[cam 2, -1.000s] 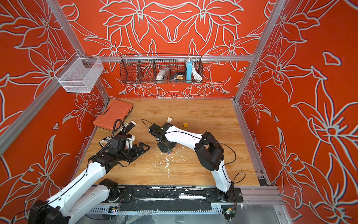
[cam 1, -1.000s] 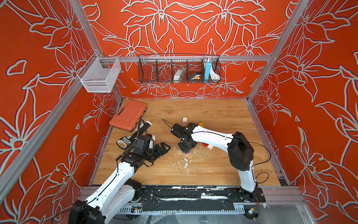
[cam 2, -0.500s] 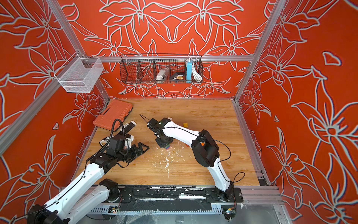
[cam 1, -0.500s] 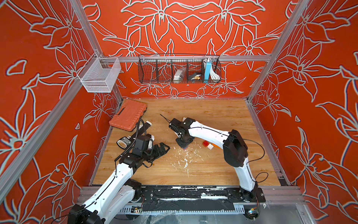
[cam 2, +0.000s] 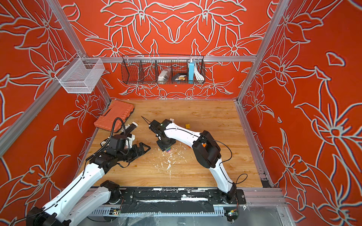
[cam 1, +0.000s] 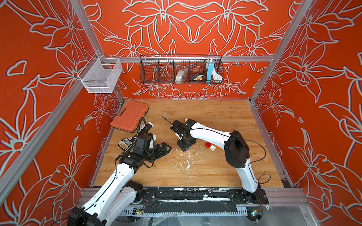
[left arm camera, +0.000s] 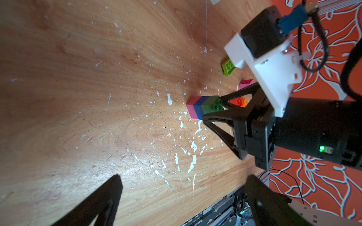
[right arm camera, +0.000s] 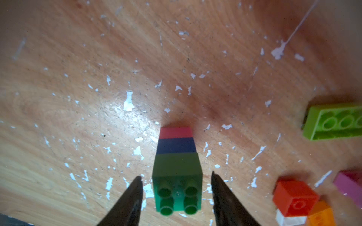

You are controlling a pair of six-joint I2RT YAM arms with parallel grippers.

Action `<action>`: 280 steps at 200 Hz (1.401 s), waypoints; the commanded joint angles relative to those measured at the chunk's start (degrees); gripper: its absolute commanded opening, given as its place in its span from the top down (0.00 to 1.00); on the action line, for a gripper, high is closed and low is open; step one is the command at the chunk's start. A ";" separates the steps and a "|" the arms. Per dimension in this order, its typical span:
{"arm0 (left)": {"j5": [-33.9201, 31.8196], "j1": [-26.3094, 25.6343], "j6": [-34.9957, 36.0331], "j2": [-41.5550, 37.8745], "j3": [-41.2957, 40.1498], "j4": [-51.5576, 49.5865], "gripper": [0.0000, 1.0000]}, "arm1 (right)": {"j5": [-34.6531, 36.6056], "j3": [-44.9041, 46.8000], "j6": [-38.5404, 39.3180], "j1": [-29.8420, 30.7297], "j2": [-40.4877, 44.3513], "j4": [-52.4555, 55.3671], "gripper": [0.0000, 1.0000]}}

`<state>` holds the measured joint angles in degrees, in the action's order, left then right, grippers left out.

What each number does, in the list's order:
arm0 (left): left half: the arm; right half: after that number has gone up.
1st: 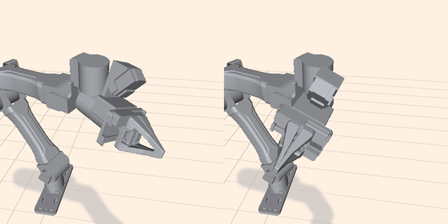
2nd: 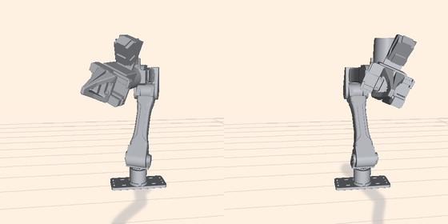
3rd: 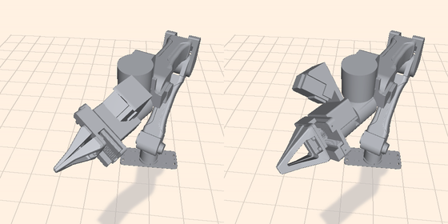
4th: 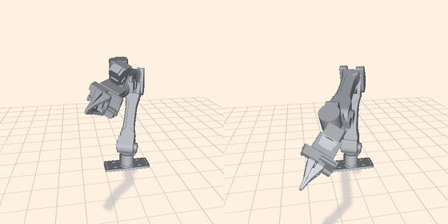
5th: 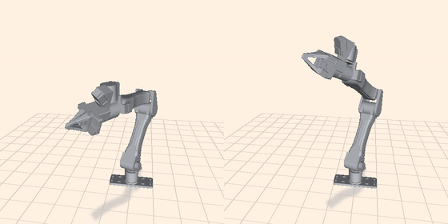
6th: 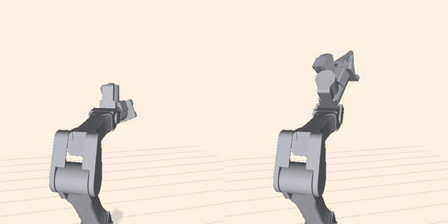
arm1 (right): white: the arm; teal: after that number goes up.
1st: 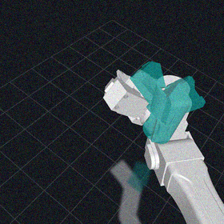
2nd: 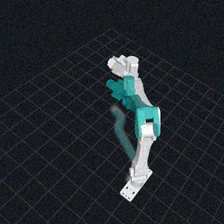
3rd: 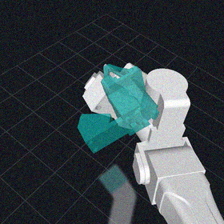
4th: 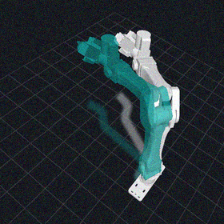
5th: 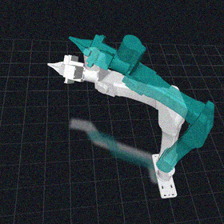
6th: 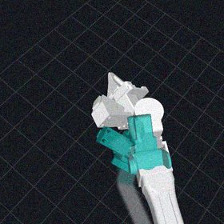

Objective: Assemble the letter r with lego
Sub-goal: Assemble the lego brick with the lego brick, then pick up the lego brick from the center of the board.

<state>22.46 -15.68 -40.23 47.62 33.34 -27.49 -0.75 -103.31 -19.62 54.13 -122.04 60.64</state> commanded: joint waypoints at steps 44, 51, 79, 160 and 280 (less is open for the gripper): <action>-3.15 0.24 9.28 5.95 10.66 -6.31 0.03 | 0.06 13.64 -0.21 -0.25 21.49 -11.48 0.17; -3.52 -0.09 10.00 7.19 11.79 -6.35 0.03 | 0.52 17.08 0.13 -0.30 24.88 -14.62 0.16; -8.61 -3.85 11.97 13.34 17.41 -6.70 0.01 | 6.20 33.11 -1.04 -0.96 40.35 -29.39 0.08; -13.22 -16.74 20.12 36.58 37.35 -6.88 0.01 | 2.21 45.86 -5.97 -14.37 55.06 -26.79 0.11; -17.63 -24.13 35.66 68.68 66.17 -17.82 0.18 | -32.91 59.99 -19.30 -45.73 61.95 -35.39 0.12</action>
<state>5.15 -39.57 -9.43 113.80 95.83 -41.89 -27.55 -45.08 -35.70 11.62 -61.67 26.61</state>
